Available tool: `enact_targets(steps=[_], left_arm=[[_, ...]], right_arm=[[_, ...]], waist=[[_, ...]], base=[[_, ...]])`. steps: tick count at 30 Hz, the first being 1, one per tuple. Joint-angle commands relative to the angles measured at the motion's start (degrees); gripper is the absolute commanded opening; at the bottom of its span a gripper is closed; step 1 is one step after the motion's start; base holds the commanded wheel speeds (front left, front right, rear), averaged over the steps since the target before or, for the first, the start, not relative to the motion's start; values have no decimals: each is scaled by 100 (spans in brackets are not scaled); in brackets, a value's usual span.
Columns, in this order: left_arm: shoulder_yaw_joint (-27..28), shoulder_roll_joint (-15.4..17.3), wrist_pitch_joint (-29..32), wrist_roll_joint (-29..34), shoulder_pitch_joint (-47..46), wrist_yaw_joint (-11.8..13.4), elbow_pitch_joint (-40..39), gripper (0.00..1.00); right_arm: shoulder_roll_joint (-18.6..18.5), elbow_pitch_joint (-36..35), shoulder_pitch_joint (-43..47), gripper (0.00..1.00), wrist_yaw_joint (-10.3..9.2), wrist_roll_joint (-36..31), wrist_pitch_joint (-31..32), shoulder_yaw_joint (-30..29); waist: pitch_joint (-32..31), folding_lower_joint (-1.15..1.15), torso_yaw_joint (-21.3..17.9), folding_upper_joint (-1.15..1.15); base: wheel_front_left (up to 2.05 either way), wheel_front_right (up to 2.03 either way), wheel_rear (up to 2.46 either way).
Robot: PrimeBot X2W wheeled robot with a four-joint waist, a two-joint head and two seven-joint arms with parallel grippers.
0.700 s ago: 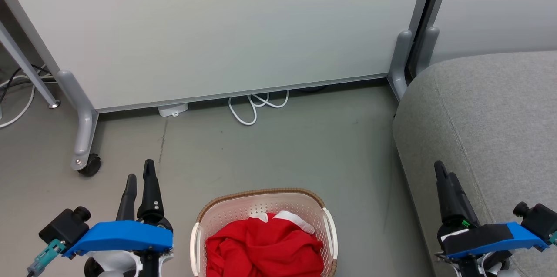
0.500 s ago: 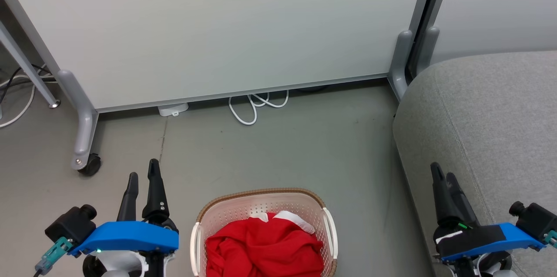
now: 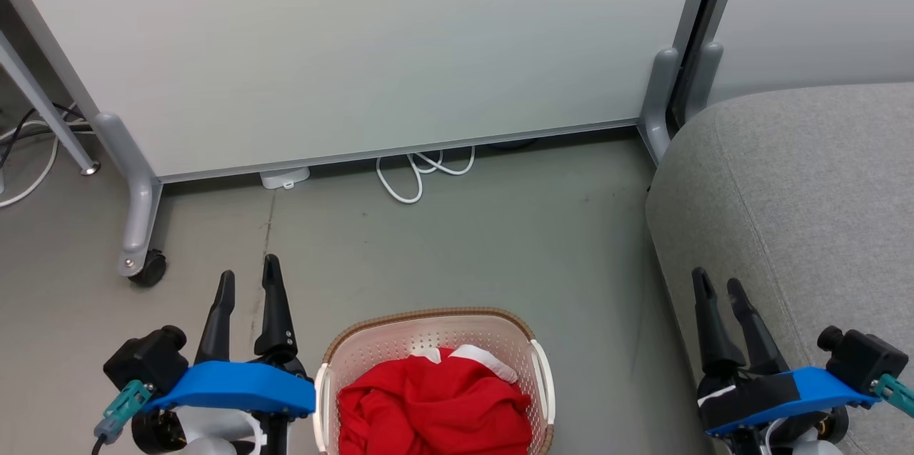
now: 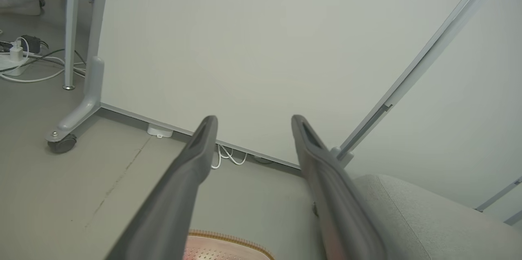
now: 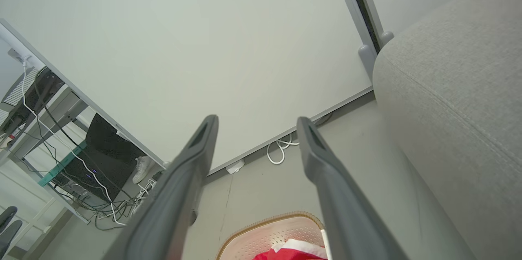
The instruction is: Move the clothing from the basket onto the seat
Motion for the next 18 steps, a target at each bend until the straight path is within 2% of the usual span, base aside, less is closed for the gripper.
enact_targets(steps=[1,18], left_arm=[[-54,37,-67,189,-121,13,-40,100],[-267,40,-286,1041,-170,20,58,100]], right_arm=[[-41,-34,-104,100,9,-184,-66,20],[-46,-4,-118,100,11,-1036,-290,115]], waist=[[2,0,1,0],[14,0,35,0]], base=[[0,0,0],[0,0,0]])
